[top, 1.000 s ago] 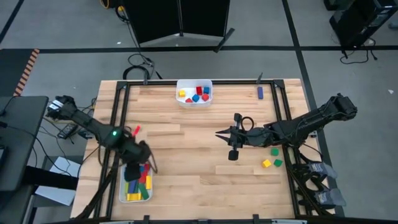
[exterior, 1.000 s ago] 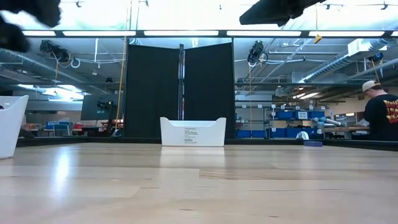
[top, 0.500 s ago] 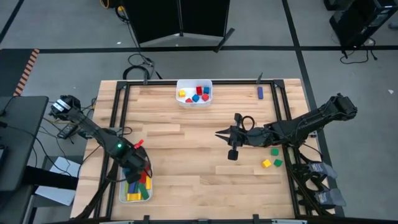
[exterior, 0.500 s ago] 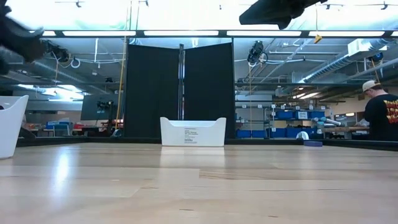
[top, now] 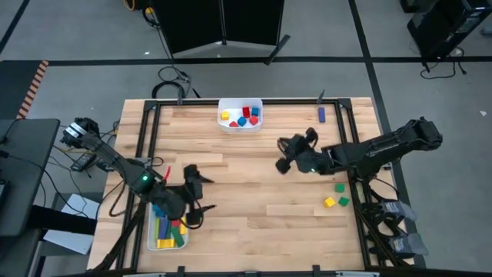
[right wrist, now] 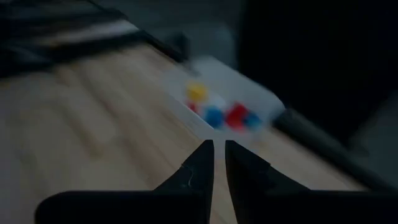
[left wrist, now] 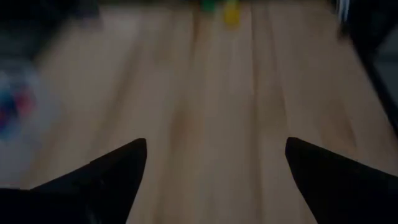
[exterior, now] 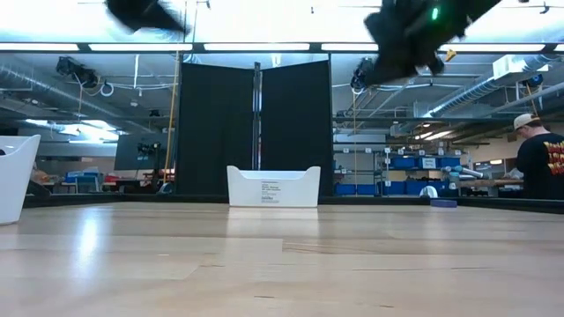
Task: Sort blocks by size
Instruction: Put the violet rectangular block into the bottom white bin
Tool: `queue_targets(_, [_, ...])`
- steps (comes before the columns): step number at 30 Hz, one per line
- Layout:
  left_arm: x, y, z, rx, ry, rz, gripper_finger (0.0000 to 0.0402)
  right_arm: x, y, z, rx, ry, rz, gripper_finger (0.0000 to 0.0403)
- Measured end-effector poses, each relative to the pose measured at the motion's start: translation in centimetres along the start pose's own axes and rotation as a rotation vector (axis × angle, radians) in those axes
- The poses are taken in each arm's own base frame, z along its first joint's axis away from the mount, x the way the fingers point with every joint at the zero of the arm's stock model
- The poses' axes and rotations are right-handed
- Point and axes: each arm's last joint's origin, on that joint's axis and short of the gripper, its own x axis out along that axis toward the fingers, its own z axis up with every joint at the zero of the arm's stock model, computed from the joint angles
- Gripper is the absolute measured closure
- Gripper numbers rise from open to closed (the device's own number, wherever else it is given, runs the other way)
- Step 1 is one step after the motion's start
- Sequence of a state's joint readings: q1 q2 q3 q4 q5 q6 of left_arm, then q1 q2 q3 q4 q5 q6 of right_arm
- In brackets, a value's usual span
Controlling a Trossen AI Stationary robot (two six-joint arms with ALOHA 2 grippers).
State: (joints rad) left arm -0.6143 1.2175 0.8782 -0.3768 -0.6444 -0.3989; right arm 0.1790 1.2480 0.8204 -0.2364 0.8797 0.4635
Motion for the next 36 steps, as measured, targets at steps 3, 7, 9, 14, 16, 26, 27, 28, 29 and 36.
queue_targets(3, [0.5, 0.0, 1.5, 0.069, -0.183, 0.027, 0.0012, 1.8, -2.2, -1.0, 0.079, 0.133, -0.12, 0.0351])
queue_targets(7, [1.5, 0.7, 2.4, 0.131, -0.367, -0.038, 0.0012, 3.9, -5.7, -2.2, 0.187, 0.331, -0.286, 0.0351])
queue_targets(9, [2.2, 1.4, 2.2, 0.13, -0.426, -0.112, 0.0013, 4.9, -7.3, -2.6, 0.197, 0.385, -0.38, 0.0351])
queue_targets(14, [4.1, 3.9, 0.1, 0.087, -0.498, -0.148, 0.0026, 7.6, -11.5, -2.9, 0.304, 0.498, -0.529, 0.0345])
queue_targets(16, [4.5, 4.7, -0.7, 0.053, -0.523, -0.148, 0.0033, 8.7, -13.3, -3.4, 0.353, 0.568, -0.558, 0.0337])
queue_targets(26, [4.8, 6.3, -3.6, -0.027, -0.596, -0.15, 0.0049, 12.2, -21.0, -6.1, 0.473, 0.809, -0.64, 0.0242])
queue_targets(27, [4.8, 6.3, -3.6, -0.028, -0.598, -0.147, 0.0049, 12.3, -21.5, -6.3, 0.477, 0.818, -0.65, 0.0229])
queue_targets(28, [4.9, 6.4, -3.7, -0.029, -0.596, -0.144, 0.0049, 12.4, -22.0, -6.5, 0.488, 0.821, -0.661, 0.0216])
queue_targets(29, [4.9, 6.5, -3.7, -0.029, -0.596, -0.141, 0.0049, 12.6, -22.4, -6.7, 0.496, 0.823, -0.67, 0.0204])
queue_targets(36, [5.1, 7.0, -3.6, -0.03, -0.595, -0.115, 0.0049, 13.9, -23.8, -6.6, 0.52, 0.82, -0.641, 0.0139])
